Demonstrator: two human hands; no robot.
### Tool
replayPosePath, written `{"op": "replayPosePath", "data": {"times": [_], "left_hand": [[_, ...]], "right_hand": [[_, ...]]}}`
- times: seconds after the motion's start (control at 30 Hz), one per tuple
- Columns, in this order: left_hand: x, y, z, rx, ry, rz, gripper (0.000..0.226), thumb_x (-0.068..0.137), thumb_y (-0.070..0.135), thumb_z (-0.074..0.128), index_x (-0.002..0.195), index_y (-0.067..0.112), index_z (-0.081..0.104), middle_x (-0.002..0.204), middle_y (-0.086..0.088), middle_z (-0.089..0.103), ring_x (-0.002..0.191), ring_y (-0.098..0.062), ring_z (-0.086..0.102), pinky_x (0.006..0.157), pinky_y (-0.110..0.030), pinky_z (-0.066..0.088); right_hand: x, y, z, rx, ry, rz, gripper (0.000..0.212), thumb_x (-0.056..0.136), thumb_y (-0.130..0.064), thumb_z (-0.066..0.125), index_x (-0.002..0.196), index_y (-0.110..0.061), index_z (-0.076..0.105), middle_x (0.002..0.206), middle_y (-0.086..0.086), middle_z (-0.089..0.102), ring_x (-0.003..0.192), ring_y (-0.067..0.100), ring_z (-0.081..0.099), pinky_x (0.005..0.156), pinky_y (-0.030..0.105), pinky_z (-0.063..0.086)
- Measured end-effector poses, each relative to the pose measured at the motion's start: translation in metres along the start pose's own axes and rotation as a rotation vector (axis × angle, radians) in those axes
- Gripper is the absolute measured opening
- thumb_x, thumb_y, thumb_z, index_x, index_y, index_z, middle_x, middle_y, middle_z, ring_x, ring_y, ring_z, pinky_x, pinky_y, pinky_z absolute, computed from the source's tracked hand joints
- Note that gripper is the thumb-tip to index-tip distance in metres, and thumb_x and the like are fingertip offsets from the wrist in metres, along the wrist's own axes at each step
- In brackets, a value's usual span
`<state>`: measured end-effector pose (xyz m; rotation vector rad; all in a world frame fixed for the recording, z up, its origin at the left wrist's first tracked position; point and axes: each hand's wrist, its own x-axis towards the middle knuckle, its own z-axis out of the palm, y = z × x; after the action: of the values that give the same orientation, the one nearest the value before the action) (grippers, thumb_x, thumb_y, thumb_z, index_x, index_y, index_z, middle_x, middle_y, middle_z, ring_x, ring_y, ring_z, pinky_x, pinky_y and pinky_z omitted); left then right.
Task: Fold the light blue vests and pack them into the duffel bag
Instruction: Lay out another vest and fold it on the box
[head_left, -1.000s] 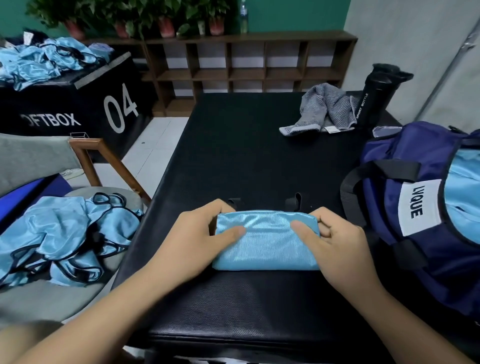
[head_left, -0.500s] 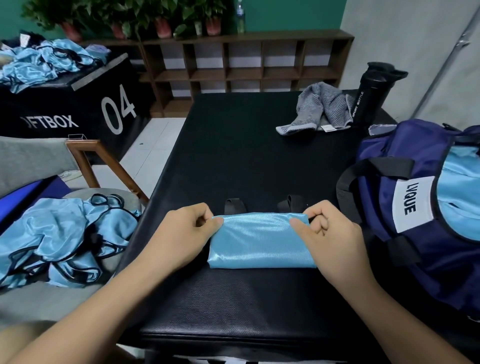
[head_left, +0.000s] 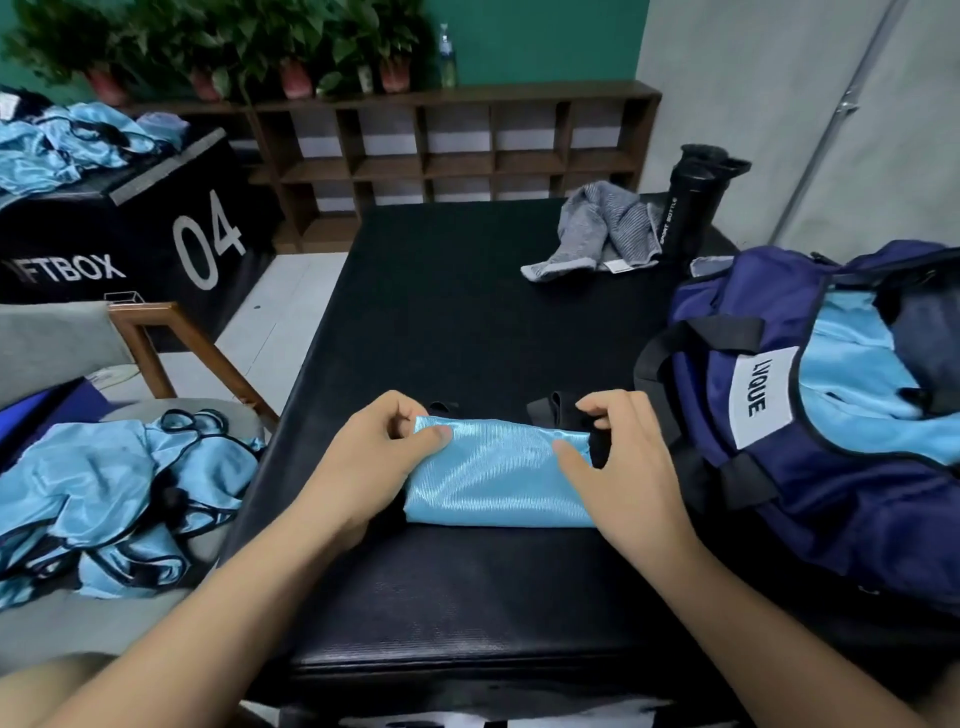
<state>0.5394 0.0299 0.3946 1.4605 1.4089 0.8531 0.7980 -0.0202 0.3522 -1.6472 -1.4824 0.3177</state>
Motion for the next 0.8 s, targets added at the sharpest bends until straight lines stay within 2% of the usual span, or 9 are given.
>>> {"op": "replayPosePath", "data": {"times": [0.17, 0.27, 0.33, 0.47, 0.53, 0.6, 0.7, 0.8], "left_hand": [[-0.005, 0.029, -0.011, -0.088, -0.093, 0.077, 0.019, 0.093, 0.021, 0.081, 0.089, 0.016, 0.063, 0.085, -0.004, 0.059, 0.08, -0.018, 0.058, 0.076, -0.038, 0.045], [-0.014, 0.057, -0.022, -0.048, -0.177, 0.138, 0.019, 0.093, 0.019, 0.08, 0.091, 0.014, 0.062, 0.089, -0.005, 0.062, 0.082, -0.018, 0.058, 0.077, -0.039, 0.044], [-0.021, 0.077, -0.028, 0.01, -0.247, 0.184, 0.017, 0.094, 0.017, 0.079, 0.093, 0.013, 0.062, 0.088, -0.004, 0.061, 0.083, -0.018, 0.059, 0.077, -0.041, 0.044], [-0.033, 0.12, -0.031, 0.089, -0.364, 0.25, 0.017, 0.095, 0.013, 0.078, 0.096, 0.01, 0.061, 0.092, -0.007, 0.066, 0.084, -0.018, 0.063, 0.078, -0.04, 0.048], [-0.039, 0.141, -0.028, 0.087, -0.441, 0.272, 0.021, 0.092, 0.018, 0.079, 0.097, 0.01, 0.061, 0.094, -0.01, 0.067, 0.084, -0.019, 0.064, 0.076, -0.038, 0.048], [-0.043, 0.162, -0.023, 0.082, -0.497, 0.302, 0.023, 0.09, 0.019, 0.079, 0.099, 0.008, 0.061, 0.094, -0.011, 0.069, 0.081, -0.019, 0.065, 0.071, -0.033, 0.05], [-0.045, 0.191, -0.008, 0.085, -0.55, 0.355, 0.016, 0.096, 0.011, 0.076, 0.1, 0.007, 0.061, 0.092, -0.009, 0.07, 0.079, -0.017, 0.067, 0.066, -0.025, 0.052], [-0.045, 0.216, 0.013, 0.077, -0.582, 0.421, 0.015, 0.095, 0.011, 0.075, 0.102, 0.008, 0.062, 0.095, -0.008, 0.072, 0.084, -0.018, 0.068, 0.07, -0.027, 0.054]], "right_hand": [[0.002, -0.005, -0.007, 0.096, 0.034, -0.051, 0.035, 0.092, -0.019, 0.076, 0.12, -0.032, 0.059, 0.121, -0.02, 0.051, 0.119, 0.007, 0.056, 0.103, 0.039, 0.049], [0.007, -0.021, -0.022, 0.11, 0.021, -0.149, 0.029, 0.098, -0.028, 0.07, 0.125, -0.03, 0.06, 0.128, -0.023, 0.054, 0.128, 0.005, 0.054, 0.11, 0.042, 0.045], [0.013, -0.042, -0.039, 0.14, -0.109, -0.208, 0.037, 0.1, -0.039, 0.069, 0.134, -0.031, 0.059, 0.135, -0.024, 0.056, 0.135, 0.004, 0.052, 0.114, 0.037, 0.043], [0.027, -0.085, -0.073, 0.191, -0.503, -0.23, 0.062, 0.096, -0.05, 0.074, 0.15, -0.038, 0.048, 0.143, -0.021, 0.06, 0.139, -0.005, 0.049, 0.119, 0.033, 0.04], [0.031, -0.099, -0.09, 0.237, -0.641, -0.166, 0.069, 0.092, -0.048, 0.08, 0.151, -0.042, 0.045, 0.143, -0.021, 0.06, 0.135, -0.007, 0.052, 0.117, 0.035, 0.043], [0.032, -0.108, -0.111, 0.283, -0.73, -0.11, 0.071, 0.091, -0.041, 0.084, 0.151, -0.042, 0.045, 0.137, -0.02, 0.064, 0.126, -0.003, 0.061, 0.11, 0.033, 0.051], [0.035, -0.111, -0.145, 0.316, -0.723, -0.095, 0.064, 0.091, -0.03, 0.085, 0.146, -0.039, 0.052, 0.126, -0.011, 0.071, 0.116, 0.008, 0.07, 0.099, 0.03, 0.058], [0.04, -0.104, -0.179, 0.413, -0.681, -0.035, 0.055, 0.092, -0.017, 0.083, 0.14, -0.03, 0.059, 0.122, 0.003, 0.075, 0.109, 0.019, 0.074, 0.093, 0.033, 0.059]]}}
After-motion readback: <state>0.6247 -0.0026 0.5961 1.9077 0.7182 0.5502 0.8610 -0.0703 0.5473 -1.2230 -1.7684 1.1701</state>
